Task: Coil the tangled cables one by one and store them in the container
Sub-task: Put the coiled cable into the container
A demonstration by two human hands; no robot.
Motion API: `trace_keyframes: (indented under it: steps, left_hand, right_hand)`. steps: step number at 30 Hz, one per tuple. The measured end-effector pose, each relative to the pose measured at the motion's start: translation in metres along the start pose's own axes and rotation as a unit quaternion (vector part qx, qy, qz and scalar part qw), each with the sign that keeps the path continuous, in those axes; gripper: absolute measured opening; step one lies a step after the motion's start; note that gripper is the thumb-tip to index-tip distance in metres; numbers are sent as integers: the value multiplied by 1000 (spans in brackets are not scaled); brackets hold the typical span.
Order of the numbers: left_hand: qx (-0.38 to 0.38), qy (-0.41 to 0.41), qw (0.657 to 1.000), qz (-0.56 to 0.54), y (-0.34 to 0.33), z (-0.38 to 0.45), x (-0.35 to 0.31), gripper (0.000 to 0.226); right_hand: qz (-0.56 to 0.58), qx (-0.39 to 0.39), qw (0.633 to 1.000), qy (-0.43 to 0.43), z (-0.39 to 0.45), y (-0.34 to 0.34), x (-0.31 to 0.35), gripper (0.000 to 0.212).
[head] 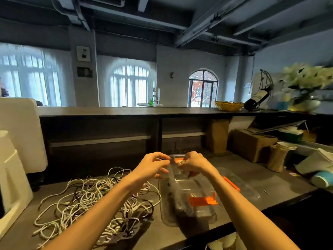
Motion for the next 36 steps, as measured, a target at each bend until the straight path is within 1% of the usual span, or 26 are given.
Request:
trace_keyframes:
  steps: [3,6,9,12,17,20,22,25,28,31,33,35,36]
  left_hand:
    - [-2,13,1000,11,5,19,12,16]
    - [3,26,1000,14,10,28,21,16]
    - [18,46,998,28,16,31,28,16]
    - [27,56,998,26,21,29,30,16]
    - [38,54,997,37,33,14,17,16]
    - [32,42,997,51,42,-10,8,15]
    - [19,33,997,71,48,-22,8,16]
    - [-12,25,994,102,64,-53,19,14]
    - [-63,-2,988,138,89,-86,45,13]
    - [-113,-30,963,245,112,-120,79,16]
    - [-110,-28,943,313,122,-143,101,27]
    - [-95,-14,943,318,129,-160,122,39]
    - [-92,-7,947,308,131,-168,131,41]
  right_hand:
    - [-51,26,998,-36,30,-19,-7,21]
    - [-72,38,996,-39,44,-28,-14,15]
    - [-79,55,995,-30,45,-27,-16,18]
    - [-67,40,997,-15,40,-14,-10,23]
    - [-41,-6,997,62,4,9,20,24]
    - [-25,-33,990,137,-39,13,47,25]
    - [-6,-21,982,188,-64,10,61,26]
    - [-24,46,963,265,-106,-15,83,27]
    - [-50,102,950,292,-131,-57,96,24]
    - [-53,121,943,306,-148,-106,96,23]
    - [-13,140,942,305,-160,-138,96,25]
    - [19,140,941,308,-169,-164,99,34]
    - [31,125,942,312,-171,-177,99,36]
Point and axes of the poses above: each hand's wrist, its own z-axis towards the middle knuckle, its own y-axis out of the back of the hand, x = y × z, the point moved 3 cm from there along z, towards the middle knuckle, and after that the axes turned 7 degrees about -z, right-handed, at the moved point
